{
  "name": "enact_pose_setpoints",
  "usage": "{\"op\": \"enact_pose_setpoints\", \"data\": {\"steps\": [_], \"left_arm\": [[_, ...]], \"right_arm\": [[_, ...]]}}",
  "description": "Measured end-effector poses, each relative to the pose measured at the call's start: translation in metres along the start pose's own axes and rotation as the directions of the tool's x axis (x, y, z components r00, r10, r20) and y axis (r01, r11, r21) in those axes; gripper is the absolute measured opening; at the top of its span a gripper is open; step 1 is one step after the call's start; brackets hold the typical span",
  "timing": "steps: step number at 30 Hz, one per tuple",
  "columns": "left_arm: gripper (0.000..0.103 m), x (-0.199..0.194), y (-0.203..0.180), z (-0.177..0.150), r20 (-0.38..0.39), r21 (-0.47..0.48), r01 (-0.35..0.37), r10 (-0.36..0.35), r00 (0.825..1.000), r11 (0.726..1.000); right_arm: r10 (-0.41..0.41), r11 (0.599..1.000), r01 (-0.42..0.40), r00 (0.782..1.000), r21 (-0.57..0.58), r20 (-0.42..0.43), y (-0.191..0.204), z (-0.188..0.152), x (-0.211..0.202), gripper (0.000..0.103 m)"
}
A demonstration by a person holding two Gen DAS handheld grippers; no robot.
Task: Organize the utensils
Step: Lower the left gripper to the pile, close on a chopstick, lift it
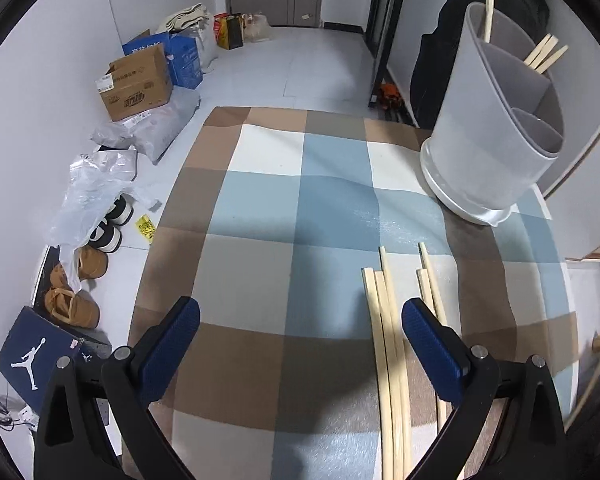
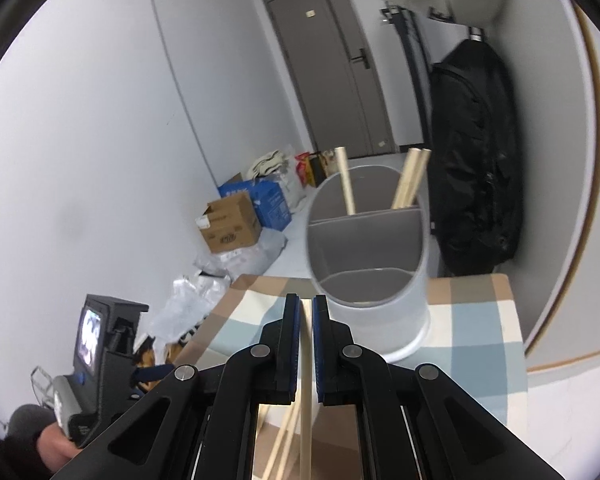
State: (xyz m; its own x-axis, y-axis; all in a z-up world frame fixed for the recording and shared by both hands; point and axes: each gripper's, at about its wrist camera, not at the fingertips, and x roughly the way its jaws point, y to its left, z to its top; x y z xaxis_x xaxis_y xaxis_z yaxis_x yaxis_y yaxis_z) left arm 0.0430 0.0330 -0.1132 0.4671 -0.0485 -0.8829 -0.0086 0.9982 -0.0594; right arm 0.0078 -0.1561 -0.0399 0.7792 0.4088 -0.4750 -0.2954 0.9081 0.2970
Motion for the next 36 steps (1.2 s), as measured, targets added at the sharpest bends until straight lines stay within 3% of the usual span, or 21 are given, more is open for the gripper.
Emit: {"op": "enact_pose_setpoints", "data": {"steps": [2,7,20,21,26,29,32,34,36], "left_arm": [[0.095,0.005,-0.003,0.002,-0.017,0.000,-0.017,0.017,1.000,1.000],[0.074,0.022,-0.010,0.001,-0.090,0.020,-0.050,0.052,0.995,0.999],[0.072,0.028,-0.013,0.008,-0.118,-0.014,-0.056,0.054,0.991,0.998],[0.073,0.033,-0.014,0.008,-0.144,-0.001,-0.064,0.063,0.988,0.998],[0.072,0.033,-0.022,0.012,-0.124,0.041,-0.088,0.093,0.988,0.995],[0.060,0.035,-0.018,0.015,-0.133,0.012,-0.057,0.058,0.989,0.998],[0.029,0.034,-0.024,0.019,-0.116,0.037,-0.036,0.041,0.992,0.999],[0.003,0.034,-0.027,0.020,-0.112,0.041,-0.017,0.021,0.993,0.999],[0.003,0.035,-0.025,0.020,-0.110,0.013,0.019,-0.018,0.994,1.000]], "right_arm": [[-0.001,1.000,0.001,1.000,0.013,0.016,-0.006,-0.001,-0.005,0.005],[0.013,1.000,-0.014,0.999,0.024,0.049,-0.013,0.001,-0.010,0.005],[0.091,0.994,-0.095,0.992,0.047,0.089,-0.018,0.010,-0.014,0.005],[0.091,0.994,-0.096,0.992,0.051,0.092,-0.019,0.011,-0.014,0.005],[0.084,0.992,-0.092,0.991,0.081,0.101,-0.027,0.016,-0.015,0.005],[0.081,0.991,-0.091,0.991,0.096,0.107,-0.033,0.018,-0.017,0.005],[0.080,0.989,-0.094,0.990,0.116,0.115,-0.038,0.020,-0.019,0.005],[0.080,0.988,-0.095,0.990,0.124,0.118,-0.041,0.020,-0.020,0.005],[0.078,0.987,-0.093,0.990,0.129,0.120,-0.043,0.021,-0.021,0.006]]}}
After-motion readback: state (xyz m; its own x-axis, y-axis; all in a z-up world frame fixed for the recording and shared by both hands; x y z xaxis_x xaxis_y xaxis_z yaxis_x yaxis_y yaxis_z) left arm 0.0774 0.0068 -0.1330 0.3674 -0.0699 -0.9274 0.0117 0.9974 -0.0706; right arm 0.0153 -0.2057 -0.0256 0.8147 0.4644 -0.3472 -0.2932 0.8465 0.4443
